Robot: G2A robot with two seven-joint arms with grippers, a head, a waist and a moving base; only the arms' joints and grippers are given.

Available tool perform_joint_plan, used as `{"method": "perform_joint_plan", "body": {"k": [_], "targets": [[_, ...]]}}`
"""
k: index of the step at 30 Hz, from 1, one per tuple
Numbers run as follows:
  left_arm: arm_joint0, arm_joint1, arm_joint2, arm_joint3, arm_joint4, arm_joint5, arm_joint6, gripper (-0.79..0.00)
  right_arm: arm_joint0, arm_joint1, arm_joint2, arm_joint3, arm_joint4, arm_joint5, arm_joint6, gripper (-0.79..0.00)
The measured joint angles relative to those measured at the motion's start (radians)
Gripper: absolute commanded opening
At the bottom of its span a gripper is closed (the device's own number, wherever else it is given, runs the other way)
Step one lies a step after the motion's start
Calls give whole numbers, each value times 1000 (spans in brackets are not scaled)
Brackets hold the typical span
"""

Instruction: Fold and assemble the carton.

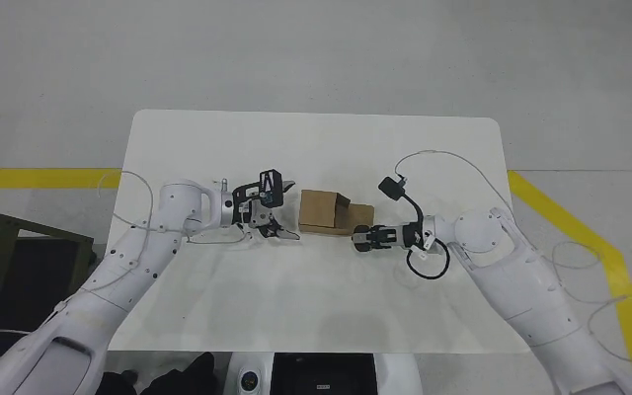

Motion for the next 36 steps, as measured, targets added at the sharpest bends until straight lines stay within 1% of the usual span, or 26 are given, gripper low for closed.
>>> {"method": "perform_joint_plan", "body": {"k": [6, 11, 18, 27, 32, 36], "targets": [[-29, -25, 37, 41, 14, 14, 44, 0, 8, -12, -24, 23, 22, -29, -27, -785], [-50, -45, 64, 77, 8, 2, 78, 0, 33, -24, -46, 49, 29, -52, -50, -785], [-62, -67, 88, 107, -16, -14, 100, 0, 81, -55, -104, 125, 46, -118, -95, -785], [-49, -77, 88, 113, -20, -17, 96, 0, 152, -95, -167, 224, 44, -191, -144, -785], [-38, -80, 82, 118, -37, -18, 86, 0, 171, -109, -190, 267, 21, -233, -145, -785], [-28, -81, 75, 118, -45, -17, 78, 0, 169, -110, -180, 277, 19, -266, -147, -785]]}}
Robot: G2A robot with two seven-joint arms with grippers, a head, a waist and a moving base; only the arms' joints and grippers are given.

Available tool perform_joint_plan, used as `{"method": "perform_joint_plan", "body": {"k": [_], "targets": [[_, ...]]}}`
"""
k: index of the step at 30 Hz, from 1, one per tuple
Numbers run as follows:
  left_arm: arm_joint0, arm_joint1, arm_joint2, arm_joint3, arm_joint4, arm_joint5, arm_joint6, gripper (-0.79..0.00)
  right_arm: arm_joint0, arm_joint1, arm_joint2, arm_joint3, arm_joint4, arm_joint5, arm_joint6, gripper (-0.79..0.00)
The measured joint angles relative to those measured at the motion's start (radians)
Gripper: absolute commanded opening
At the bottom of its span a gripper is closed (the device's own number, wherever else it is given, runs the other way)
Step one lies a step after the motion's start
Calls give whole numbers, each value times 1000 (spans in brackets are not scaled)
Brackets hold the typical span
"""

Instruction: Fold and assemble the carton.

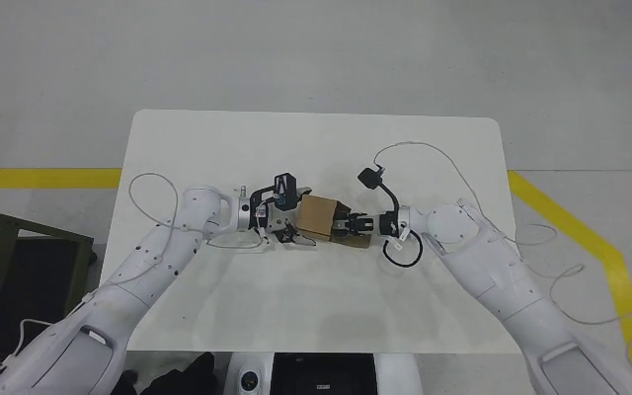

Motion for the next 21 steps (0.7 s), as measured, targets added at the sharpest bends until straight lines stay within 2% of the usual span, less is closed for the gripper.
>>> {"method": "perform_joint_plan", "body": {"k": [4, 8, 13, 21], "targets": [[7, -1, -8, -3, -8, 4, -12, 0, -16, 13, 37, -21, 6, 5, 26, -785], [12, -2, -16, -7, -16, 8, -21, 0, -42, 34, 92, -53, 1, 52, 60, -785], [18, -4, -24, -11, -21, 6, -32, 0, -84, 58, 164, -80, -16, 63, 51, -785], [25, -7, -36, -16, -23, 2, -44, 0, -55, 42, 138, -48, -4, 49, 48, -785]]}}
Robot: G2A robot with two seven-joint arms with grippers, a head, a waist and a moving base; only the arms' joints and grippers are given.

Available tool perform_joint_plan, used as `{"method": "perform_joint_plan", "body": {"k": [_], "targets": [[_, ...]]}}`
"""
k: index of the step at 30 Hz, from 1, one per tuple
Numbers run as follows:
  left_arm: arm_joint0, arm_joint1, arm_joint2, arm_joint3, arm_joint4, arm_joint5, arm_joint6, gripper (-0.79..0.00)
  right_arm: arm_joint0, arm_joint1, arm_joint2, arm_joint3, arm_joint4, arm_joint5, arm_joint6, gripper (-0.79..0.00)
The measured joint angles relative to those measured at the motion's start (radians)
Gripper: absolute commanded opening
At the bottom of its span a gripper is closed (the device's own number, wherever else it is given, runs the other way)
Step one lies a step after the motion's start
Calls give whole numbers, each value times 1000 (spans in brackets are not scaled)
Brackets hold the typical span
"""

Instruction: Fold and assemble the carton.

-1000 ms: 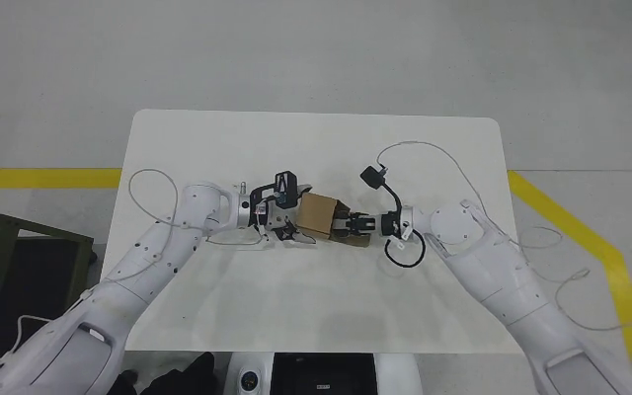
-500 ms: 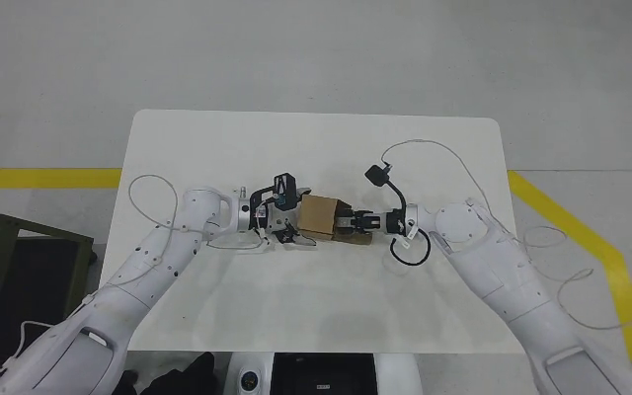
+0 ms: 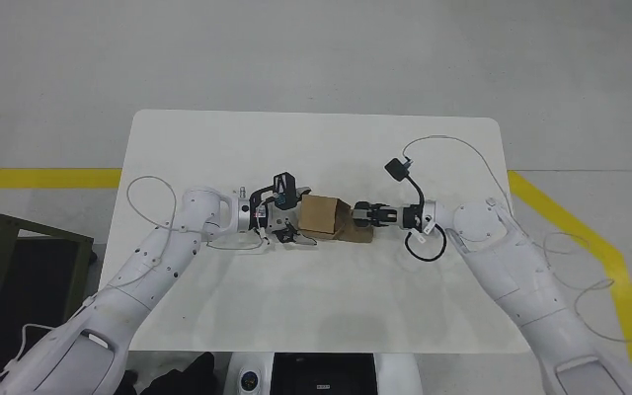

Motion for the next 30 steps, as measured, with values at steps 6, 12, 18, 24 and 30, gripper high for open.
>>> {"method": "perform_joint_plan", "body": {"k": [6, 12, 18, 24, 30], "targets": [[4, -2, -7, 0, 1, -4, -9, 0, 43, -27, -60, 44, 21, -15, 8, -785], [7, -5, -12, -3, 3, -9, -13, 0, 69, -49, -97, 85, 44, -32, 8, -785], [9, -7, -18, -4, 7, -13, -18, 0, 93, -71, -131, 121, 66, -52, 11, -785], [14, -9, -21, -7, 5, -18, -27, 0, 113, -94, -163, 159, 92, -76, 17, -785], [17, -13, -22, -7, -1, -20, -38, 0, 124, -113, -184, 190, 111, -97, 22, -785]]}}
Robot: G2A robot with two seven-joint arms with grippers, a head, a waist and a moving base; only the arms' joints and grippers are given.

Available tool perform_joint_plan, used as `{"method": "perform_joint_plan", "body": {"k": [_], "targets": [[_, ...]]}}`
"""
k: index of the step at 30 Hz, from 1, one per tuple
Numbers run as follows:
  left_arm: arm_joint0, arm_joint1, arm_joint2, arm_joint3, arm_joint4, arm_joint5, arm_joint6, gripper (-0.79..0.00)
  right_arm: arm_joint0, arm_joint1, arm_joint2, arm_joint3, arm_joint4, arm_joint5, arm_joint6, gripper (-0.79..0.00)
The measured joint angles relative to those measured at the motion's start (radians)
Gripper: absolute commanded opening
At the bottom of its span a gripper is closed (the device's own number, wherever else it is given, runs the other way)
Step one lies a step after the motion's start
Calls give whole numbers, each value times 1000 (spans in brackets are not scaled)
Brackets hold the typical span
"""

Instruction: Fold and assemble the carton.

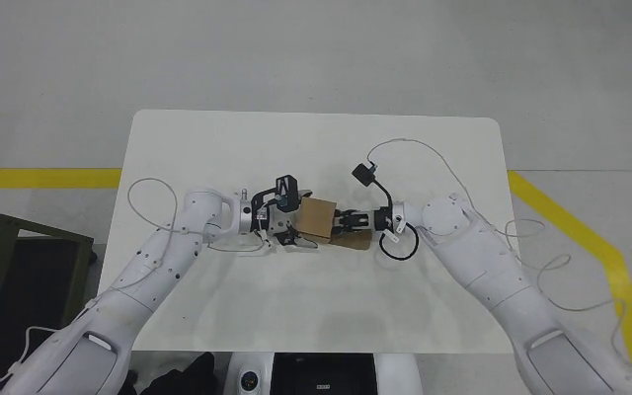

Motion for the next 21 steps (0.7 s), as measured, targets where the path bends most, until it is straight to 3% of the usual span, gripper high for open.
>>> {"method": "perform_joint_plan", "body": {"k": [8, 19, 21], "targets": [[4, -3, -8, 2, -9, 4, -16, 0, 2, 0, 21, 20, 12, -15, 24, -785], [18, -2, -34, -2, -35, 25, -53, 0, -80, 69, 176, -103, -41, 68, 73, -785], [20, -1, -40, -3, -38, 29, -61, 0, -106, 87, 219, -144, -60, 97, 83, -708]]}}
